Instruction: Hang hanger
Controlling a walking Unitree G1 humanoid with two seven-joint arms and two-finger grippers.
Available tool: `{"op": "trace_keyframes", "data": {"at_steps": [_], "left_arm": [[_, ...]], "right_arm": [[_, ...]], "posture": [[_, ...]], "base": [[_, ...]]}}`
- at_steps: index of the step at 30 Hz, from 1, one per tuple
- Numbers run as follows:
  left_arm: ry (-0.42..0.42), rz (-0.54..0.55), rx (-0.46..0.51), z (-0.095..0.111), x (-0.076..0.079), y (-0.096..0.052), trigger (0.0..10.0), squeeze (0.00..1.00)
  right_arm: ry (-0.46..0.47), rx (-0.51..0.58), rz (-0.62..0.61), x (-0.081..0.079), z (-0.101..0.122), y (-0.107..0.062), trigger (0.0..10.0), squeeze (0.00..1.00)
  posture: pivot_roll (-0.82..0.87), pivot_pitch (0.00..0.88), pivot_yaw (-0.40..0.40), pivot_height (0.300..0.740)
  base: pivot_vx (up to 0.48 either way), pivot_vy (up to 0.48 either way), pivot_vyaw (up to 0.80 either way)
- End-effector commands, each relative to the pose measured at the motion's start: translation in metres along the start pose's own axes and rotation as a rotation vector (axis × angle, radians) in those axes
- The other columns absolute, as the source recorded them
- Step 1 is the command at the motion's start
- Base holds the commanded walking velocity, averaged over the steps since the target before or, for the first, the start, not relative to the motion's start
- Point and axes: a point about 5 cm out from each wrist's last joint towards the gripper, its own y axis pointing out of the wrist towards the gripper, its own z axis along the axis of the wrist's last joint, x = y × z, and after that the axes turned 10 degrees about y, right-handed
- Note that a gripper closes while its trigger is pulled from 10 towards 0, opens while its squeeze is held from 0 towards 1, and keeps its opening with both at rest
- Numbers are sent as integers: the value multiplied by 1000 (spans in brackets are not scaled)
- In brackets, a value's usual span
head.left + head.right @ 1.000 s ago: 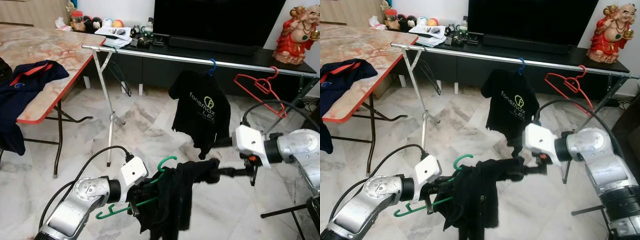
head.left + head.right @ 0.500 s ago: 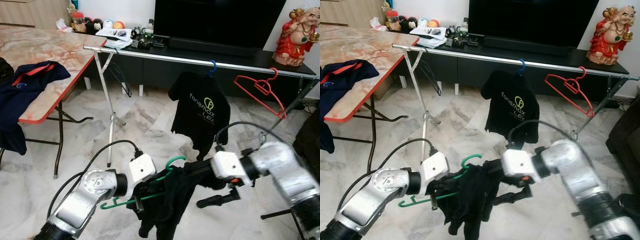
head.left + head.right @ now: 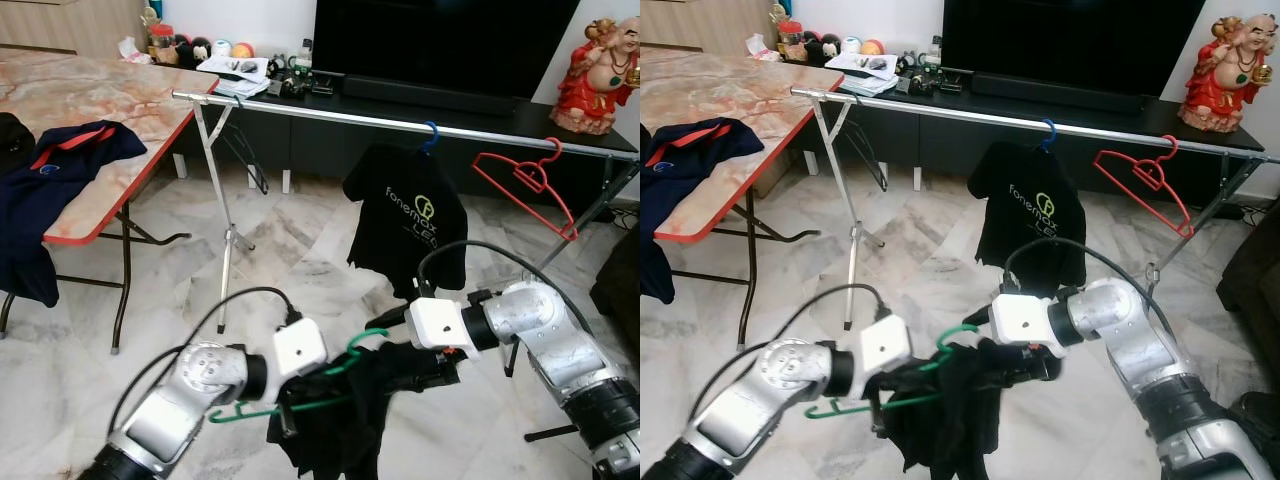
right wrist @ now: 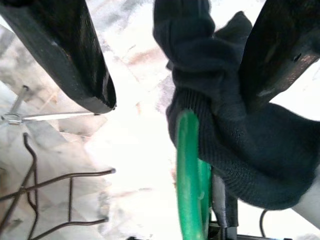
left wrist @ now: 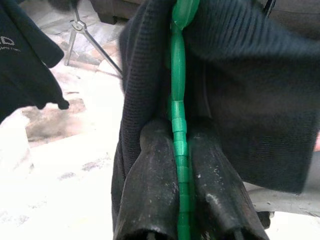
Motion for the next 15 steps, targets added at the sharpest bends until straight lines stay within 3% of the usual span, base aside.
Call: {"op": "trace_keyframes", "data": {"at_steps": [1, 8, 15], "left_arm": [[42, -9, 43, 12, 0, 1, 10000, 0], [42, -17, 50, 13, 1, 3, 10000, 0], [47, -24, 54, 15, 1, 4, 10000, 0]], "right_arm": [[-4, 26, -30, 4, 5, -12, 10000, 0], [26, -61, 60, -11, -15, -10, 10000, 0], [33, -79, 65, -12, -20, -3, 10000, 0]], "posture": [[57, 35, -101, 740], [54, 24, -99, 740], [58, 17, -98, 740]], "base": [[0, 0, 0], [0, 0, 0], [0, 0, 0]]}}
